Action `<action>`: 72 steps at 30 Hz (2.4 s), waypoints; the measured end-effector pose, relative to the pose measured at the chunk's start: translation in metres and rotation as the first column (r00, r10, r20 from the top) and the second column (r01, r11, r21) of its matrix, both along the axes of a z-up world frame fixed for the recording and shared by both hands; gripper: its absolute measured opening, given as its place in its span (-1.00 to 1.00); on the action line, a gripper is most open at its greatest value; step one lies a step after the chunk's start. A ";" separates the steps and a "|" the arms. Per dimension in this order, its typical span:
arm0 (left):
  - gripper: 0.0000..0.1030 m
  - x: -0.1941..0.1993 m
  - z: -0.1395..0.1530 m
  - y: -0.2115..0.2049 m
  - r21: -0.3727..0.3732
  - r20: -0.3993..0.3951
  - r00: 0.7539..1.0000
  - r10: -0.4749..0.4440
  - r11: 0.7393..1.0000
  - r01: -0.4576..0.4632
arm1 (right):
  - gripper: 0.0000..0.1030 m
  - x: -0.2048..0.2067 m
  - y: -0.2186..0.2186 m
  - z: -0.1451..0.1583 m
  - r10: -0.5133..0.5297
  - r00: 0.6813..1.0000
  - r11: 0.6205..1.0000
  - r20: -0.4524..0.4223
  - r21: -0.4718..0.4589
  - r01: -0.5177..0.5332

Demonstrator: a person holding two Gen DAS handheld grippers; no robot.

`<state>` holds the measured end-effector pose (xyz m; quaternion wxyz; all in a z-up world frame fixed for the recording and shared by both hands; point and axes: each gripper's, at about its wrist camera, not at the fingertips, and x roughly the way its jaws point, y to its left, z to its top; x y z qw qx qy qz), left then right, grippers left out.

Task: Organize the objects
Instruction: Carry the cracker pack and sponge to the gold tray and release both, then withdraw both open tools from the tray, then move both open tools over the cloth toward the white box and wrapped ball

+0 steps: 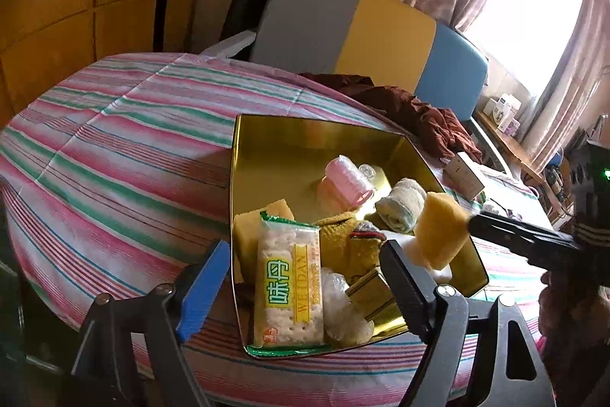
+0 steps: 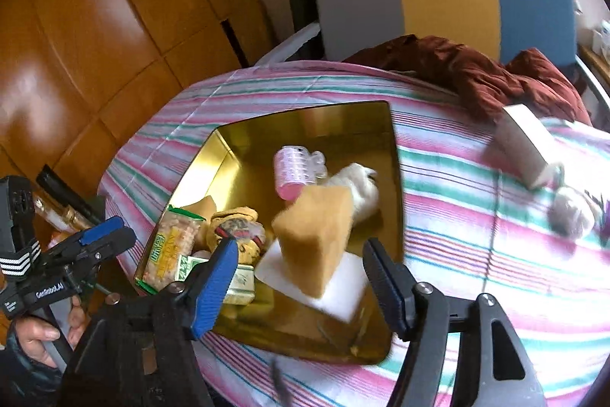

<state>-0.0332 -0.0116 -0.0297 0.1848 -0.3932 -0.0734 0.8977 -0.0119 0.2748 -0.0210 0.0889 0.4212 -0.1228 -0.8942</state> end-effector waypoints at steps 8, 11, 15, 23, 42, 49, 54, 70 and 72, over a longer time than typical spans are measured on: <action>0.67 0.005 0.008 0.015 -0.031 -0.029 0.999 -0.023 0.999 0.023 | 0.34 0.012 0.020 -0.001 -0.085 0.996 0.996 -0.003 -0.015 0.085; 0.69 0.008 0.009 0.021 -0.043 -0.032 0.999 -0.036 0.998 0.034 | 0.34 0.013 0.021 0.000 -0.094 0.996 0.995 -0.012 -0.017 0.094; 0.69 0.010 0.010 0.025 -0.059 -0.035 0.999 -0.040 0.998 0.037 | 0.34 0.007 0.019 0.011 -0.100 0.994 0.994 -0.054 -0.056 0.097; 0.70 0.014 0.015 0.027 -0.060 -0.040 0.998 -0.047 0.997 0.045 | 0.34 -0.026 -0.015 0.000 -0.032 0.999 0.995 -0.012 0.099 0.033; 0.79 0.018 0.020 0.031 -0.106 -0.081 0.996 -0.033 0.994 0.025 | 0.34 0.000 0.035 -0.007 -0.212 0.977 0.973 0.009 0.096 0.210; 0.79 0.023 0.025 0.040 -0.153 -0.116 0.992 -0.055 0.988 0.037 | 0.34 0.008 0.038 0.005 -0.212 0.977 0.972 -0.020 0.100 0.213; 0.79 0.025 0.026 0.048 -0.169 -0.125 0.989 -0.077 0.984 0.055 | 0.34 0.012 0.050 0.011 -0.228 0.973 0.967 -0.031 0.109 0.230; 0.80 0.029 0.028 0.089 -0.223 -0.131 0.974 -0.185 0.963 0.153 | 0.34 0.015 0.157 0.008 -0.404 0.915 0.904 0.021 0.160 0.396; 0.80 0.029 0.028 0.096 -0.231 -0.130 0.971 -0.200 0.959 0.166 | 0.34 0.014 0.180 0.008 -0.444 0.896 0.886 0.019 0.160 0.436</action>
